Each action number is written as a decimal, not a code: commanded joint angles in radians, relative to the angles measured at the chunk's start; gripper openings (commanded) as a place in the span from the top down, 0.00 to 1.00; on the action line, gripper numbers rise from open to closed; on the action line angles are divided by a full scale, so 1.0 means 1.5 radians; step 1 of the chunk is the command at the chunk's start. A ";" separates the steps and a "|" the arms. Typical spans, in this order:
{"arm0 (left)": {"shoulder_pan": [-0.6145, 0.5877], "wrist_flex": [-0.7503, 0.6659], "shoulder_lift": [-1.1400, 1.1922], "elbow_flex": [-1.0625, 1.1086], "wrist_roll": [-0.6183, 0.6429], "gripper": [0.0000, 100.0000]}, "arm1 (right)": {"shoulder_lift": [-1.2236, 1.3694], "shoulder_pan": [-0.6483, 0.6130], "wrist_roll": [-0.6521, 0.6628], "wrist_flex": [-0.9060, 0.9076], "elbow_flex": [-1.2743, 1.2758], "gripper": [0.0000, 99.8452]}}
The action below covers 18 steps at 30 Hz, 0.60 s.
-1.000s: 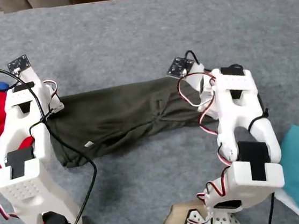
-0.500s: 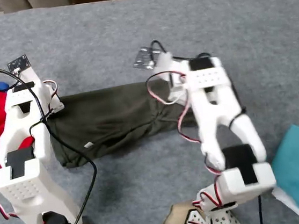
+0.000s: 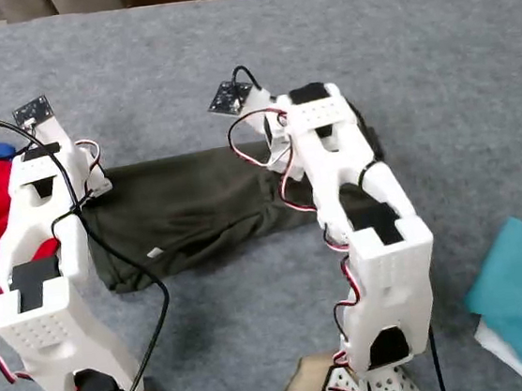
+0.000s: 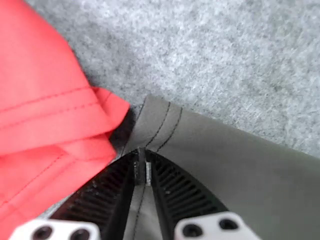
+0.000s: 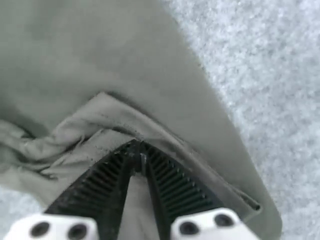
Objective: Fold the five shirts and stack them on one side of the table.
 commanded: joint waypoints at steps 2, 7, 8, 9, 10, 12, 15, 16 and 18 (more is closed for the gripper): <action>-0.002 0.000 0.001 -0.028 0.002 0.98 | -0.125 0.028 -0.008 0.047 -0.031 1.00; -0.001 0.009 -0.003 -0.030 -0.012 0.98 | -0.287 0.085 -0.101 -0.007 -0.015 1.00; -0.003 0.026 -0.010 -0.040 -0.013 0.98 | -0.296 0.102 -0.125 -0.037 0.005 1.00; -0.006 0.054 -0.022 -0.054 -0.014 0.98 | -0.298 0.117 -0.147 -0.066 0.027 1.00; -0.007 0.084 -0.036 -0.071 -0.013 0.98 | -0.295 0.132 -0.170 -0.097 0.053 1.00; -0.007 0.139 -0.065 -0.100 -0.012 0.98 | -0.275 0.164 -0.228 -0.186 0.127 1.00; -0.002 0.223 -0.110 -0.151 -0.015 0.98 | -0.239 0.202 -0.300 -0.347 0.239 1.00; -0.002 0.255 -0.124 -0.169 -0.016 0.98 | -0.229 0.209 -0.315 -0.392 0.270 1.00; -0.005 0.319 -0.146 -0.205 -0.016 0.98 | -0.218 0.215 -0.323 -0.457 0.310 1.00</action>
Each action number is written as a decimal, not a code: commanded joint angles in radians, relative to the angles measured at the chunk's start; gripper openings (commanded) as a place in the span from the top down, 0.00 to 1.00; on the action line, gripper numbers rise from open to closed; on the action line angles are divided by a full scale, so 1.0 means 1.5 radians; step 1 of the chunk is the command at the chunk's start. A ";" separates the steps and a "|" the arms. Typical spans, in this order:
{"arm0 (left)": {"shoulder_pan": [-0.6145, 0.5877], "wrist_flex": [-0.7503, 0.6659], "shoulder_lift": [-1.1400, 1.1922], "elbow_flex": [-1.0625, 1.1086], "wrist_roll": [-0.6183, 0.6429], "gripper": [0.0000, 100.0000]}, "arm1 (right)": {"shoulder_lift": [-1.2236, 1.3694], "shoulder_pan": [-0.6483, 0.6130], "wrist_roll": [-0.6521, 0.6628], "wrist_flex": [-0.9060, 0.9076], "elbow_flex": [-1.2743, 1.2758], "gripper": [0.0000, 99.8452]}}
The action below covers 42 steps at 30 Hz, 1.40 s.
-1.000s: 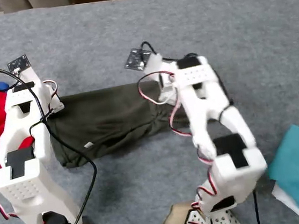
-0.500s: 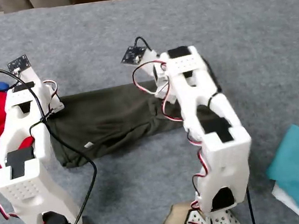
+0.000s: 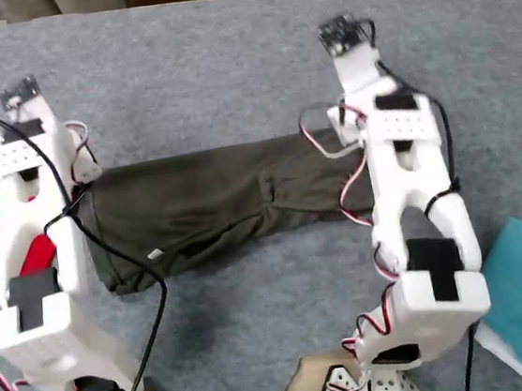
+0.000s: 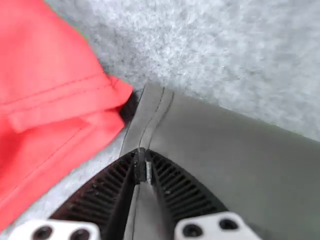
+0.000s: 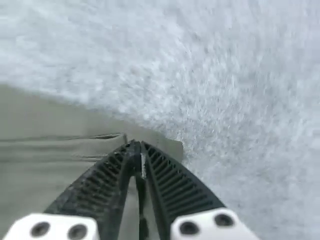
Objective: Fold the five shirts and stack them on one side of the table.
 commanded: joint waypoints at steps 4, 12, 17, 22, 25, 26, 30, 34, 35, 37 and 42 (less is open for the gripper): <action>-0.006 0.218 -0.076 -0.102 -0.002 0.87 | -0.006 0.044 -0.038 -0.124 0.035 0.99; -0.033 0.234 -0.077 0.019 -0.004 0.80 | 0.015 0.065 -0.053 -0.123 0.023 0.99; -0.047 0.123 -0.080 0.125 -0.006 0.80 | 0.016 0.065 -0.053 -0.138 0.017 0.99; -0.027 0.035 -0.076 0.189 -0.006 0.80 | 0.017 0.065 -0.035 -0.143 0.017 0.99; -0.024 -0.006 -0.076 0.217 -0.005 0.80 | 0.017 0.065 -0.035 -0.143 0.017 0.99; -0.024 -0.016 -0.076 0.226 -0.005 0.80 | 0.017 0.065 -0.035 -0.143 0.017 0.99; -0.024 -0.057 -0.075 0.273 -0.001 0.80 | 0.017 0.065 -0.035 -0.143 0.017 0.99; -0.023 -0.089 -0.075 0.317 0.000 0.80 | 0.017 0.065 -0.036 -0.143 0.017 0.99; -0.023 -0.097 -0.075 0.326 0.000 0.80 | 0.017 0.065 -0.037 -0.143 0.017 0.99; -0.023 -0.108 -0.075 0.337 0.000 0.80 | 0.017 0.065 -0.038 -0.143 0.017 0.99; -0.021 -0.113 -0.059 0.334 0.000 0.86 | 0.017 0.066 -0.039 -0.143 0.017 0.99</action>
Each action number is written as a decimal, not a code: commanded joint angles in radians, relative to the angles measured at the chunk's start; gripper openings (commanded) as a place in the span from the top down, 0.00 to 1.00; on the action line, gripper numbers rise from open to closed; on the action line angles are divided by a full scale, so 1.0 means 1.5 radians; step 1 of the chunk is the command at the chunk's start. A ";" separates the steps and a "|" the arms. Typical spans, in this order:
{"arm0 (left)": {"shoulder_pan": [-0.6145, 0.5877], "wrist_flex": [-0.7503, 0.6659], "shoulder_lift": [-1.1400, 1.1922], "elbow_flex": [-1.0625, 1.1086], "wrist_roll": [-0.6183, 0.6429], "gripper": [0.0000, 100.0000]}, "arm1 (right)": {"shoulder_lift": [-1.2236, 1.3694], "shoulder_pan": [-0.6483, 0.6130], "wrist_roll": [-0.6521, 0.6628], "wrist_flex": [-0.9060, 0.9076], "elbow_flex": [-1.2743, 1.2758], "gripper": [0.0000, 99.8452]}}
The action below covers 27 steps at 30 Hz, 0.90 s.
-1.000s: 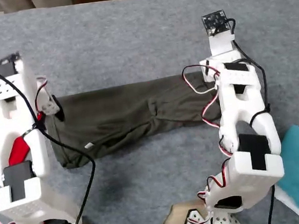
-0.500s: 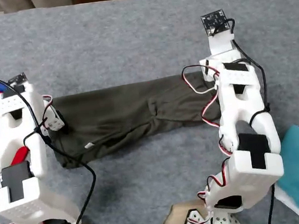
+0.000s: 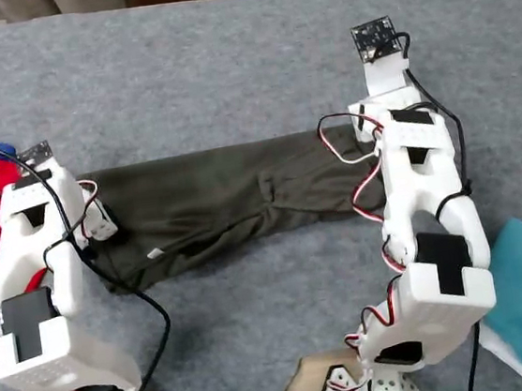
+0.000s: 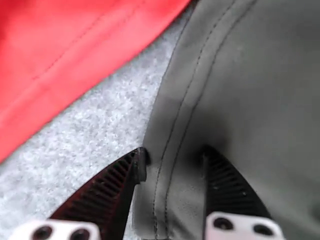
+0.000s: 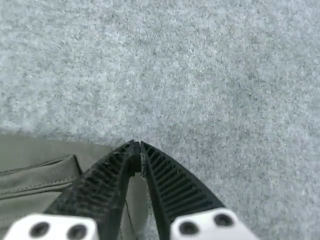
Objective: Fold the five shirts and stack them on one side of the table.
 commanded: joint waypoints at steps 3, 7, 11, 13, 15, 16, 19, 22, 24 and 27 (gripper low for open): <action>0.008 -0.009 0.046 -0.014 0.000 0.90 | -0.002 0.016 0.001 -0.015 -0.018 0.99; 0.008 0.042 0.101 -0.088 0.000 0.95 | -0.002 0.019 0.000 -0.015 -0.018 0.99; 0.008 0.082 0.160 -0.164 -0.003 0.98 | -0.002 0.020 0.000 -0.024 -0.017 0.99; 0.016 0.111 0.178 -0.205 -0.003 0.98 | -0.002 0.024 0.000 -0.025 -0.017 0.99; 0.028 0.149 0.183 -0.245 -0.004 0.98 | -0.003 0.044 -0.021 -0.026 -0.022 0.99; 0.037 0.167 0.182 -0.265 -0.004 0.98 | -0.003 0.062 -0.042 -0.038 -0.023 0.99; 0.060 0.225 0.182 -0.331 -0.005 0.98 | -0.003 0.129 -0.111 -0.090 -0.022 0.99; 0.086 0.293 0.182 -0.412 -0.005 0.98 | -0.002 0.181 -0.169 -0.127 -0.021 0.99; 0.108 0.337 0.182 -0.466 -0.005 0.98 | 0.003 0.199 -0.182 -0.139 -0.021 0.99; 0.160 0.399 0.182 -0.546 -0.002 0.98 | 0.022 0.224 -0.186 -0.157 -0.036 0.99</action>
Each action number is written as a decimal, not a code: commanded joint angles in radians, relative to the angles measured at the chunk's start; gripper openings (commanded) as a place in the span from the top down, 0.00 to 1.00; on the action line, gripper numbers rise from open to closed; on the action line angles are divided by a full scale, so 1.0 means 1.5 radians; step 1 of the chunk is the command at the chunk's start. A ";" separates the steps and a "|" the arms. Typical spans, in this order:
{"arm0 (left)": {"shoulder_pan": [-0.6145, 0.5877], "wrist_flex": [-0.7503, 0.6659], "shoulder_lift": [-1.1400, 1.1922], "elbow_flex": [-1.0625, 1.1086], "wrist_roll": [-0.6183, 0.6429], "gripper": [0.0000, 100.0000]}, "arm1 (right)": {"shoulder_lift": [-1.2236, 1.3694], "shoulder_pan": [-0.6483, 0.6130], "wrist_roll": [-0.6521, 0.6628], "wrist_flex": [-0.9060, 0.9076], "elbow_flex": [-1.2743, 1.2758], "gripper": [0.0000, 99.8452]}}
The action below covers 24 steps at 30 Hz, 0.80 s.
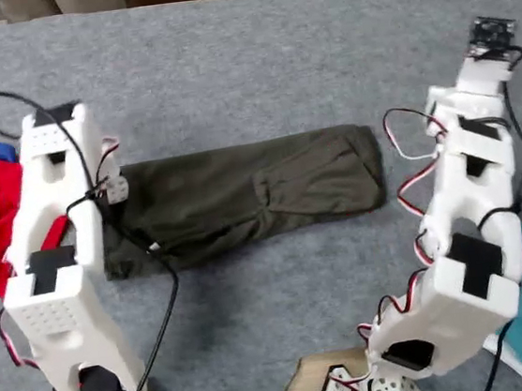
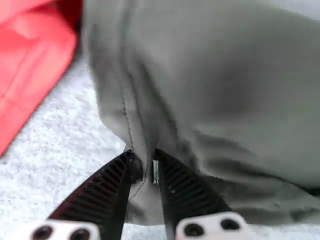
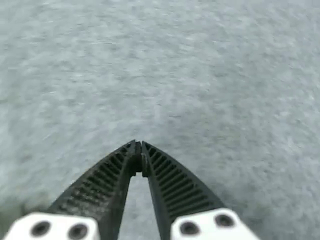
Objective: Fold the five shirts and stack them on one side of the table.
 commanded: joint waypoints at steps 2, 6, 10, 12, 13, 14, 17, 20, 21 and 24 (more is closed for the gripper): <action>0.088 0.099 -0.003 -0.150 -0.001 0.98 | 0.024 0.049 -0.013 -0.025 -0.057 0.99; 0.176 0.114 -0.008 -0.207 0.015 0.98 | 0.060 0.083 -0.015 -0.025 -0.098 0.99; 0.265 0.113 -0.002 -0.244 0.049 0.98 | 0.079 0.099 -0.015 -0.004 -0.129 0.99; 0.311 0.111 -0.001 -0.269 0.052 0.98 | 0.085 0.104 -0.015 0.014 -0.145 0.99; 0.334 0.111 -0.001 -0.284 0.052 0.98 | 0.091 0.105 -0.015 0.019 -0.152 0.99; 0.354 0.109 -0.001 -0.304 0.052 0.98 | 0.096 0.106 -0.015 0.023 -0.158 0.99; 0.405 0.069 0.004 -0.342 0.054 0.98 | 0.105 0.106 -0.015 0.036 -0.174 0.99; 0.443 0.026 0.026 -0.368 0.086 0.98 | 0.107 0.107 -0.015 0.046 -0.183 0.99; 0.454 0.014 0.036 -0.377 0.093 0.98 | 0.107 0.107 -0.015 0.046 -0.182 0.99; 0.481 -0.021 0.079 -0.408 0.104 0.98 | 0.107 0.107 -0.015 0.046 -0.182 0.99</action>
